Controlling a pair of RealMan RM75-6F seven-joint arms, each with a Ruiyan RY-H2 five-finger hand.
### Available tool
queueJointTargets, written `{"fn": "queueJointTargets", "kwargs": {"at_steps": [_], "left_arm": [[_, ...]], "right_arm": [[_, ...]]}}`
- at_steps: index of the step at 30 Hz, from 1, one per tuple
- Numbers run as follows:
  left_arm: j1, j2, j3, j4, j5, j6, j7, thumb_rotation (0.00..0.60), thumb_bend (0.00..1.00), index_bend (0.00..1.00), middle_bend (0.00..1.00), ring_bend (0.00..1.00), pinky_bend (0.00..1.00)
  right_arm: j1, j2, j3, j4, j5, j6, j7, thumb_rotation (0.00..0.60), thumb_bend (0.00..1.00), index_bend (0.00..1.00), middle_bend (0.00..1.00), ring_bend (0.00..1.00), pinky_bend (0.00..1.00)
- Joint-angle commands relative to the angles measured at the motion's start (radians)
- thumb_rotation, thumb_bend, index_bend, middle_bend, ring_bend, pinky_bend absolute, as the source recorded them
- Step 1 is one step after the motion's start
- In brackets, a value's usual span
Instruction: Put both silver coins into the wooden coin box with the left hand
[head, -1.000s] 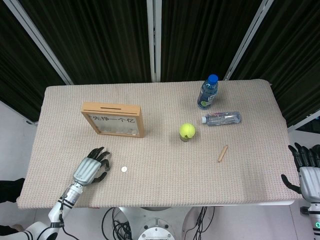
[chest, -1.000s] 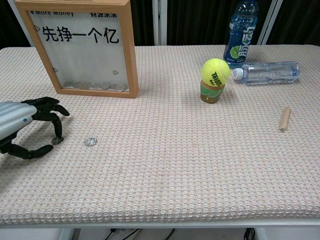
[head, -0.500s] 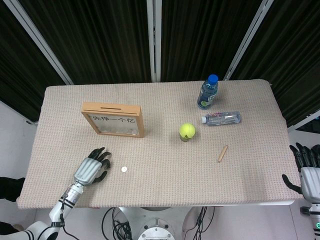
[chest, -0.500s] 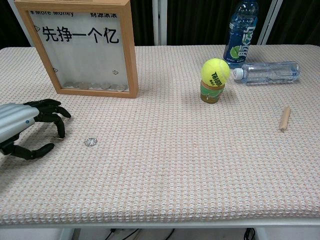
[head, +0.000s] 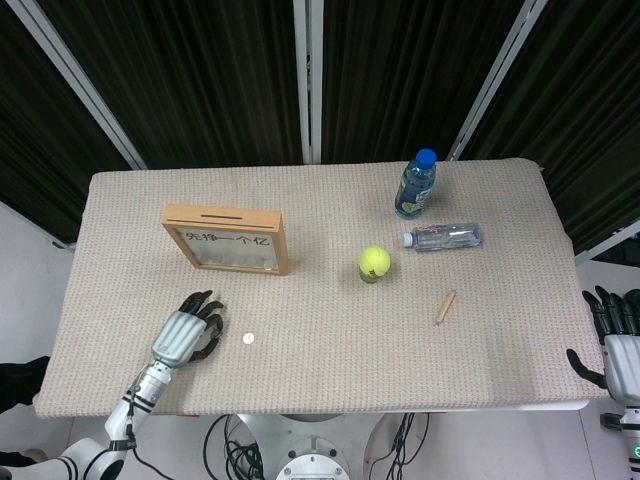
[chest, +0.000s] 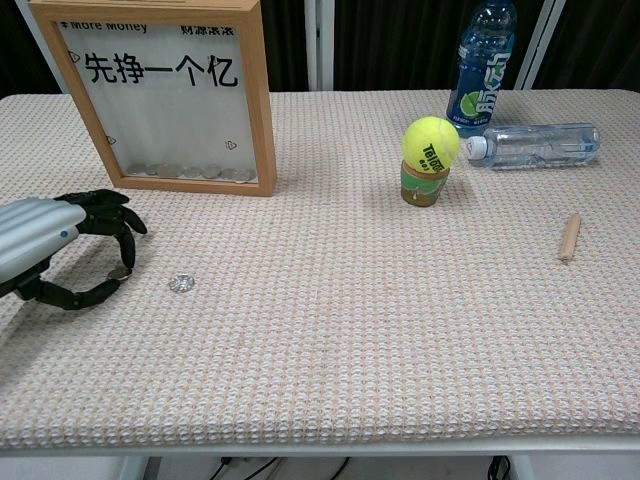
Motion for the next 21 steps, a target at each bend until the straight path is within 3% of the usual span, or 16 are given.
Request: {"fn": "queueJointTargets", "kwargs": {"at_steps": [1,7,21], "left_arm": [[-0.002,-0.026,-0.008,0.037,0.014,0.030,-0.029,0.600,0.20,0.48,0.24,0.07,0.14],[-0.003,-0.048,-0.011,0.079,0.018,0.048,-0.048,0.600,0.23,0.53,0.25,0.08,0.14],[-0.002,-0.077,-0.023,0.133,0.009,0.071,-0.029,0.600,0.38,0.57,0.28,0.09,0.15]], "right_arm": [[-0.001,0.001,0.000,0.001,0.002,0.000,0.003,0.600,0.23,0.00,0.00,0.00,0.00],[-0.002,0.000,-0.001,0.007,0.003,-0.004,0.011,0.600,0.23,0.00,0.00,0.00,0.00],[-0.001,0.005,-0.001,0.012,0.003,-0.010,0.023,0.600,0.23,0.00,0.00,0.00,0.00]]}}
